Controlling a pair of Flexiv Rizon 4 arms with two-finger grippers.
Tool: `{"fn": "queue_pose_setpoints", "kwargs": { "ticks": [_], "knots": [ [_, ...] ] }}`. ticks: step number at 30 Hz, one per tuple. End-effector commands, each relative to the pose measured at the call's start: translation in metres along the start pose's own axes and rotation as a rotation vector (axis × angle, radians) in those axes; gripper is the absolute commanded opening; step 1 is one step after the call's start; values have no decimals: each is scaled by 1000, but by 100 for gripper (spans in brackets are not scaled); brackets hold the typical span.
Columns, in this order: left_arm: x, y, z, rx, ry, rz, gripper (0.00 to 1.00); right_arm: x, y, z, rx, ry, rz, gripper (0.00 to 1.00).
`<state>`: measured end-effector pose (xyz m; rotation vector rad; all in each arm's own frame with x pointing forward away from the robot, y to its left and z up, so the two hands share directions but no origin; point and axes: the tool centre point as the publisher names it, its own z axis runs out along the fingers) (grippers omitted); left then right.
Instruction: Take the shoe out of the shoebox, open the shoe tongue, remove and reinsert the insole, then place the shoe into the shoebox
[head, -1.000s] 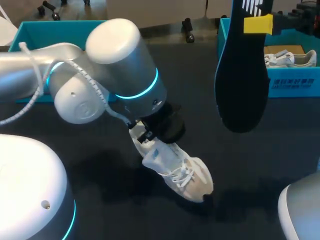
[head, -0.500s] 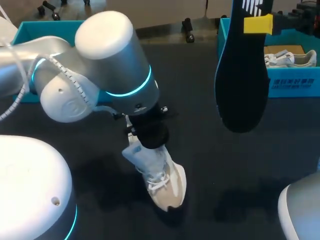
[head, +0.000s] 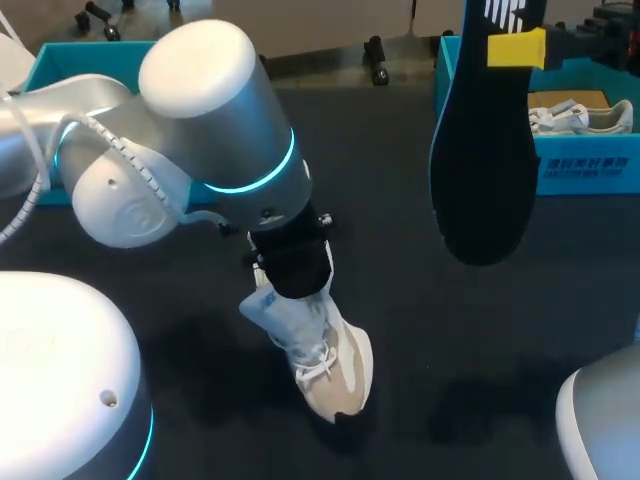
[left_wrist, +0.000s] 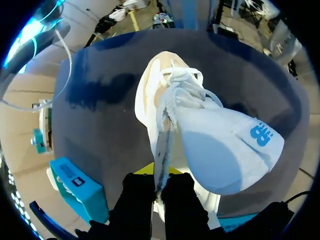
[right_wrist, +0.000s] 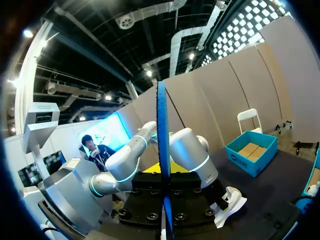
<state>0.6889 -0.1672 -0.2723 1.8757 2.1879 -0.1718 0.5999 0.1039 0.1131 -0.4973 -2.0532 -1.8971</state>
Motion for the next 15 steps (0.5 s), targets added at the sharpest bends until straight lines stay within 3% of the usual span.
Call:
{"fn": "queue_pose_setpoints", "kwargs": {
  "ticks": [1, 15],
  "knots": [
    [1, -5, -7, -15, 34, 85, 0, -2, 3, 2, 5, 1, 2, 0],
    [8, -26, 15, -3, 143, 189, 0, -2, 3, 2, 5, 1, 2, 0]
  ]
}}
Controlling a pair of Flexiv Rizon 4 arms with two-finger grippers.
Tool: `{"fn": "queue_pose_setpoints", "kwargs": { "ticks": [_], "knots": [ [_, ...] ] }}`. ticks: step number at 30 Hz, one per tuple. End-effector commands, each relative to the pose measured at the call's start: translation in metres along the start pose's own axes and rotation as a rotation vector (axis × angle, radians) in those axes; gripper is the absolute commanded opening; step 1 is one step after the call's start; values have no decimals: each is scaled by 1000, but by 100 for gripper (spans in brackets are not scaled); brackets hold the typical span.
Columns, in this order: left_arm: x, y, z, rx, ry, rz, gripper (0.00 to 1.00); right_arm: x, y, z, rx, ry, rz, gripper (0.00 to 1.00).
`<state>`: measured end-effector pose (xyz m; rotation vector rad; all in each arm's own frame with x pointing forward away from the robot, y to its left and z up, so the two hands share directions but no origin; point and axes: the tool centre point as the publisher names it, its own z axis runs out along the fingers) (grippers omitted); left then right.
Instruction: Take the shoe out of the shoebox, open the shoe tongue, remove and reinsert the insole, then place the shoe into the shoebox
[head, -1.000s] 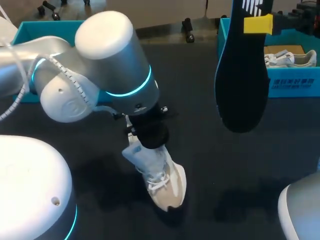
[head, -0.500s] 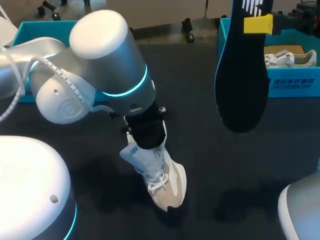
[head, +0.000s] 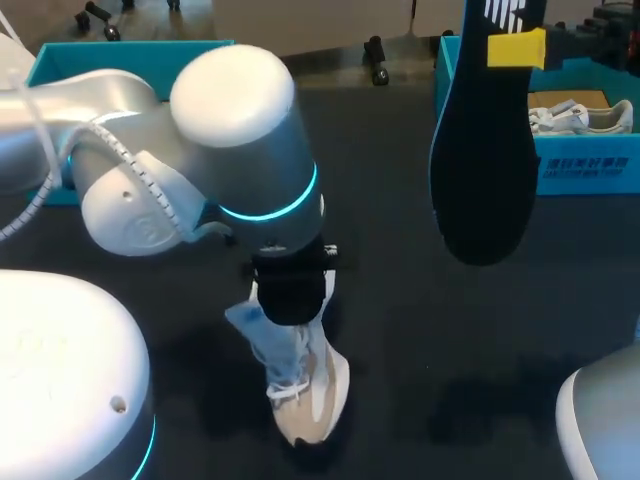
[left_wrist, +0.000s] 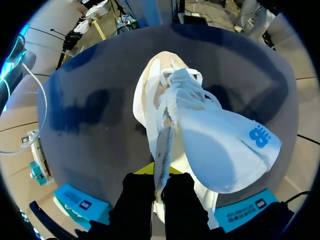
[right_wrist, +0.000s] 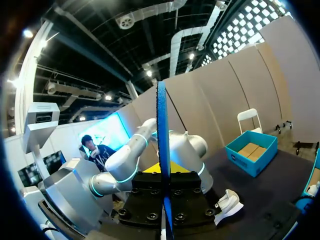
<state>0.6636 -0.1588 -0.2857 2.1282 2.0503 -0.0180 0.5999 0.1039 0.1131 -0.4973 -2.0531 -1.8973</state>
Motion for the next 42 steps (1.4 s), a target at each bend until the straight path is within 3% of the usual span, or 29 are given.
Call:
{"fn": "queue_pose_setpoints", "kwargs": {
  "ticks": [1, 14, 42],
  "knots": [
    [-8, 0, 9, 18, 35, -10, 0, -2, 3, 2, 5, 1, 2, 0],
    [-11, -15, 26, 31, 53, 24, 0, -2, 3, 2, 5, 1, 2, 0],
    [-34, -7, 67, 2, -21, 81, 0, -2, 3, 2, 5, 1, 2, 0]
  ]
}}
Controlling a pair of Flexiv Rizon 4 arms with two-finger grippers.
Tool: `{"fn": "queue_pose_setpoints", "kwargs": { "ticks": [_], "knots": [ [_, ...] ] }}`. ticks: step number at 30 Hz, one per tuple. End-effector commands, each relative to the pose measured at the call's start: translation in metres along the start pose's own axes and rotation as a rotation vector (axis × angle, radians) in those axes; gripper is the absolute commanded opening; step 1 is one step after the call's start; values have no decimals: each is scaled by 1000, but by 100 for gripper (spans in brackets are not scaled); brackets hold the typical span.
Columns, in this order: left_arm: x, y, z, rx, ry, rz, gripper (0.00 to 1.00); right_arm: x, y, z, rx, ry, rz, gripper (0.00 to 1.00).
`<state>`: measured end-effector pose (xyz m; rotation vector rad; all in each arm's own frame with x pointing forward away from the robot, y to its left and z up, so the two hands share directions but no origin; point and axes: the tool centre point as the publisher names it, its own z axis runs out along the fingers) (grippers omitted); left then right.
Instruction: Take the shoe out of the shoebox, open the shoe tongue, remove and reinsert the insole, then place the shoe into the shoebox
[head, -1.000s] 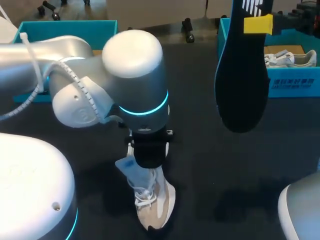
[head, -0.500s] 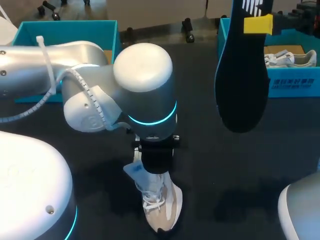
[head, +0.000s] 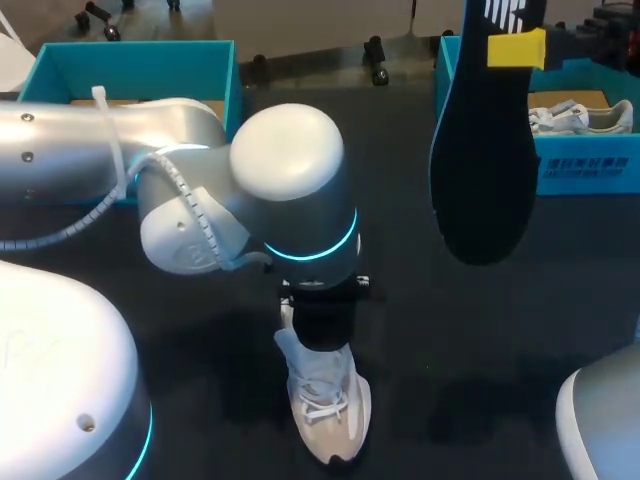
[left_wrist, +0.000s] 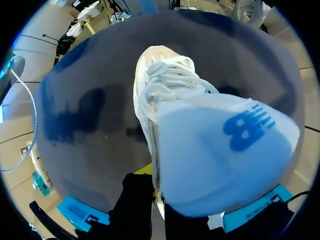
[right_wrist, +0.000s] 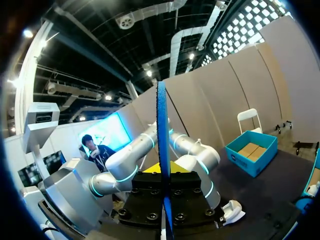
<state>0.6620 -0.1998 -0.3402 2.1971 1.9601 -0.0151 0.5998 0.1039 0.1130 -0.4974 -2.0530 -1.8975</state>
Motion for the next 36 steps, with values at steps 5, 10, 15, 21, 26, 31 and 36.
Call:
{"fn": "queue_pose_setpoints", "kwargs": {
  "ticks": [5, 10, 15, 21, 26, 31, 36],
  "knots": [
    [-5, 2, 12, 22, -23, 10, 0, -2, 3, 2, 6, 1, 2, 0],
    [-8, 3, 17, 26, -36, 31, 0, -2, 3, 2, 6, 1, 2, 0],
    [-10, 6, 20, 38, -38, 56, 0, -2, 3, 2, 6, 1, 2, 0],
    [-13, 8, 24, 48, -43, 89, 0, -2, 3, 2, 6, 1, 2, 0],
    [-13, 8, 28, 41, -39, 109, 7, -2, 3, 2, 6, 1, 2, 0],
    [-13, 9, 30, 37, -39, 114, 26, -2, 3, 2, 6, 1, 2, 0],
    [-12, 12, 31, 37, -38, 109, 32, -2, 3, 2, 6, 1, 2, 0]
  ]
}}
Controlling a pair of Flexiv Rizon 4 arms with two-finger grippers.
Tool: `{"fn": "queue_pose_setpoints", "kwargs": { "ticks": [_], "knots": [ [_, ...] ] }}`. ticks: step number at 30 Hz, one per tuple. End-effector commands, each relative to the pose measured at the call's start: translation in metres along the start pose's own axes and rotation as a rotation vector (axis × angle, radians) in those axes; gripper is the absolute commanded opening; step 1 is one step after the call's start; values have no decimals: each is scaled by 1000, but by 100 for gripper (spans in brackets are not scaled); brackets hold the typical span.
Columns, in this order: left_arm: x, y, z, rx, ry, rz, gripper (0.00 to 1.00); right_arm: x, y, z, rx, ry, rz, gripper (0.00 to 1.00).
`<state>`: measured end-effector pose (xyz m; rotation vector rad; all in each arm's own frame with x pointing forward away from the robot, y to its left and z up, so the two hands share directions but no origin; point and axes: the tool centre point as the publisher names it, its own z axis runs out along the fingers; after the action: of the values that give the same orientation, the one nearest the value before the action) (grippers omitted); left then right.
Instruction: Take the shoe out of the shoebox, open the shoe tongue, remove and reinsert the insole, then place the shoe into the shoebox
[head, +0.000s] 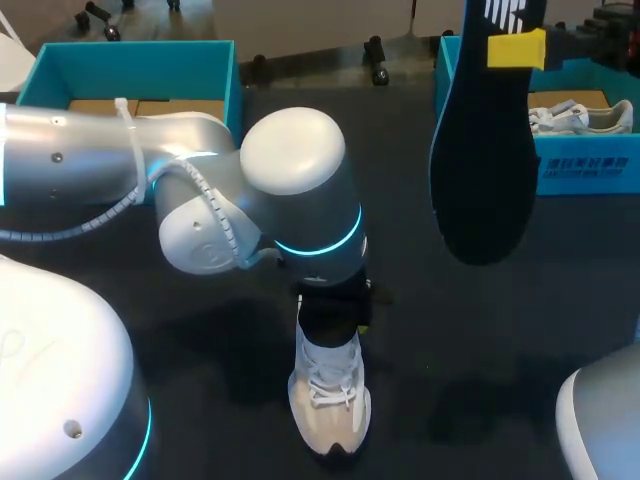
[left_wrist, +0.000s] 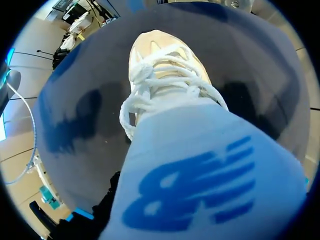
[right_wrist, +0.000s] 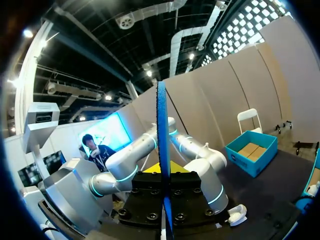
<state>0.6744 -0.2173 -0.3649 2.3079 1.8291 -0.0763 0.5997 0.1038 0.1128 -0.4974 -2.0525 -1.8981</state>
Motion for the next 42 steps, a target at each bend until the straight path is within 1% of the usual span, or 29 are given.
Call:
{"fn": "queue_pose_setpoints", "kwargs": {
  "ticks": [1, 3, 4, 5, 6, 8, 10, 14, 17, 18, 19, 21, 27, 30, 34, 36, 37, 40, 42],
  "knots": [
    [1, 2, 2, 0, -1, -4, 35, -2, 3, 2, 6, 1, 2, 0],
    [2, 4, 0, 1, -9, -7, 46, -2, 3, 2, 6, 1, 2, 0],
    [2, 6, -1, -2, -15, -10, 49, -2, 3, 2, 6, 1, 2, 0],
    [2, 7, -3, -5, -22, -16, 62, -2, 3, 2, 6, 1, 2, 0],
    [1, 9, -5, -7, -30, -25, 72, -2, 3, 2, 6, 1, 2, 0],
    [0, 13, -10, -14, -52, -43, 88, -2, 3, 2, 6, 1, 2, 0],
    [-3, 18, -16, -21, -79, -67, 99, -2, 3, 2, 6, 1, 2, 0],
    [-7, 28, -33, -26, -142, -105, 100, -2, 3, 2, 6, 1, 2, 0],
    [-9, 33, -50, -46, -212, -134, 100, -2, 3, 2, 6, 1, 2, 0],
    [-9, 33, -50, -46, -212, -134, 100, -2, 3, 2, 6, 1, 2, 0],
    [-11, 38, -62, -70, -264, -169, 100, -2, 3, 2, 6, 1, 2, 0],
    [-12, 42, -74, -86, -321, -197, 100, -2, 3, 2, 6, 1, 2, 0],
    [-10, 55, -107, -103, -502, -302, 100, -2, 3, 2, 6, 1, 2, 0],
    [-8, 61, -124, -95, -606, -358, 100, -2, 3, 2, 6, 1, 2, 0],
    [-7, 71, -141, -114, -717, -419, 100, -2, 3, 2, 6, 1, 2, 0],
    [-7, 74, -146, -125, -747, -436, 100, -2, 3, 2, 6, 1, 2, 0],
    [-7, 77, -151, -136, -785, -443, 100, -2, 3, 2, 6, 1, 2, 0],
    [-7, 82, -159, -131, -841, -445, 100, -2, 3, 2, 6, 1, 2, 0],
    [-7, 83, -163, -141, -867, -438, 100, -2, 3, 2, 6, 1, 2, 0]
  ]
}}
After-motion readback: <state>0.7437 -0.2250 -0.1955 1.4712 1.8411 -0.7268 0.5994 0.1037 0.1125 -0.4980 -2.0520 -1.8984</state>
